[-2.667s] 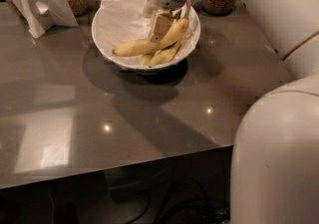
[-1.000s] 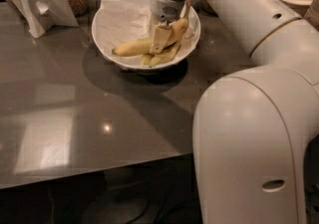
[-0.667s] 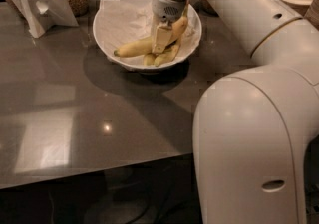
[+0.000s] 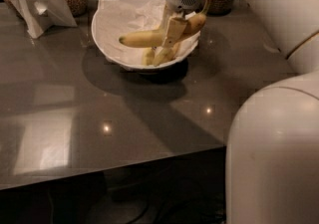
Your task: Pick banana from white bowl
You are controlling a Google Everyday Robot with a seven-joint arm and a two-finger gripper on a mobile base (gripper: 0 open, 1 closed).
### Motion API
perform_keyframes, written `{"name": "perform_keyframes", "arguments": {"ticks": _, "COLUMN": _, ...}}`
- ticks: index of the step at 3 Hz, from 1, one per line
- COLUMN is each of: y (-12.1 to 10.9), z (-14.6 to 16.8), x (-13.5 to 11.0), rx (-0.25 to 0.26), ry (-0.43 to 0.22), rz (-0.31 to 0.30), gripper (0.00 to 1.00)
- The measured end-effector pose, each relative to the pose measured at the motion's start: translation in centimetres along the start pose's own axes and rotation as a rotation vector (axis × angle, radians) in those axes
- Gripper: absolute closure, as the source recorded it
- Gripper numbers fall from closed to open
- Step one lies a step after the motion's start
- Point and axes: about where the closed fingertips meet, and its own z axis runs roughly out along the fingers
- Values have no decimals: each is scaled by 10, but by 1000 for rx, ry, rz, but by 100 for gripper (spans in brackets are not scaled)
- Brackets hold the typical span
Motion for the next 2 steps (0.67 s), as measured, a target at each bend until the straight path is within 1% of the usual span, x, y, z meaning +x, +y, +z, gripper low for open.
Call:
{"name": "perform_keyframes", "arguments": {"ticks": 1, "y": 15, "z": -41, "x": 4, "rx": 48, "ry": -80, "rz": -18, "gripper": 100}}
{"name": "perform_keyframes", "arguments": {"ticks": 2, "y": 43, "z": -81, "x": 16, "rx": 86, "ry": -143, "rz": -59, "gripper": 100}}
